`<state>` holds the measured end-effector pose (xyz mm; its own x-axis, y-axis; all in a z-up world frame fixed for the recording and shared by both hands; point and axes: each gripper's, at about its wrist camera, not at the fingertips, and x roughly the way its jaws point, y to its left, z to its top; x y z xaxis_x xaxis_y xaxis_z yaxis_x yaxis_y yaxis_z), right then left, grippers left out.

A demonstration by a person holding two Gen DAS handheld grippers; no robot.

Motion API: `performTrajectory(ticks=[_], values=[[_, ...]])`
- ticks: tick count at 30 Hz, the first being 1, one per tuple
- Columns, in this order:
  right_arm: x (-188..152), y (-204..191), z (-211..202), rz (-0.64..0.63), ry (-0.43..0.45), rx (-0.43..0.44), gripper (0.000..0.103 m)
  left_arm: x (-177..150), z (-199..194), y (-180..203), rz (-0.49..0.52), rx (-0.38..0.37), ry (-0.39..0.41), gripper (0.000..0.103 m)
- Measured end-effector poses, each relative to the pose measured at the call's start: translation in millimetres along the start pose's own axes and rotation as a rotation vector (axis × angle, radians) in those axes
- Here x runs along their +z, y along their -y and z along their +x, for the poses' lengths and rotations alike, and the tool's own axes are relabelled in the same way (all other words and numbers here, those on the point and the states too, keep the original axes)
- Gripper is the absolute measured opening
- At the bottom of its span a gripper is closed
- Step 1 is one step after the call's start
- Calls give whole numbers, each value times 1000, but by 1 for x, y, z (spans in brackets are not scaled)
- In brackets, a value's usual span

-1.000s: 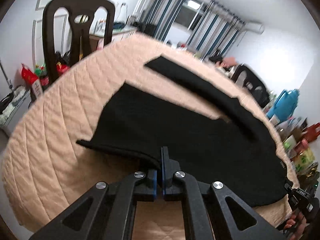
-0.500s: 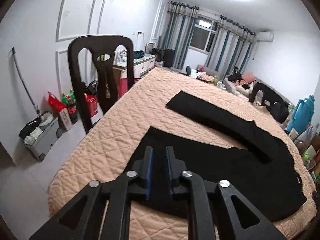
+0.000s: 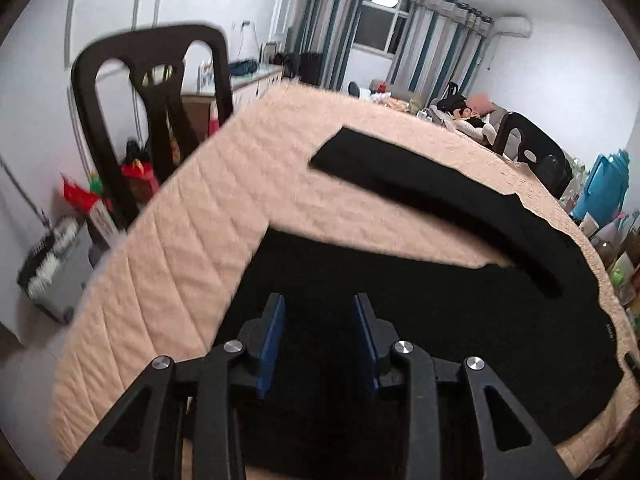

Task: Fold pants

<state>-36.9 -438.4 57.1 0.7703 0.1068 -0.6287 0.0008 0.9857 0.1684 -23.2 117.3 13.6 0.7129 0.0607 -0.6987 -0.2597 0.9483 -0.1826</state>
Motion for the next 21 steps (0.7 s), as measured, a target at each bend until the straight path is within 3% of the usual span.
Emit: performTrajectory(ticks=[2,6,8,10,14,17,21], values=[[9,-15,4,-37,6,34,21,10,10,3,20,-39,-7,39],[16,-36,29,-95,-43,57,23,16,45,2,9,3,-92,38],[14,-36,47,-102,-97,30,23,17,48,1,14,10,-74,39],[9,-28,60,-82,-147,15,23,18,47,-1,4,-1,-75,40],[8,-17,48,-45,-125,60,23,14,33,3,21,17,-83,40],[9,-21,39,-68,-118,33,29,11,20,14,40,-39,-79,49],[11,-36,34,-88,-113,90,36,6,11,44,117,-93,-76,58]])
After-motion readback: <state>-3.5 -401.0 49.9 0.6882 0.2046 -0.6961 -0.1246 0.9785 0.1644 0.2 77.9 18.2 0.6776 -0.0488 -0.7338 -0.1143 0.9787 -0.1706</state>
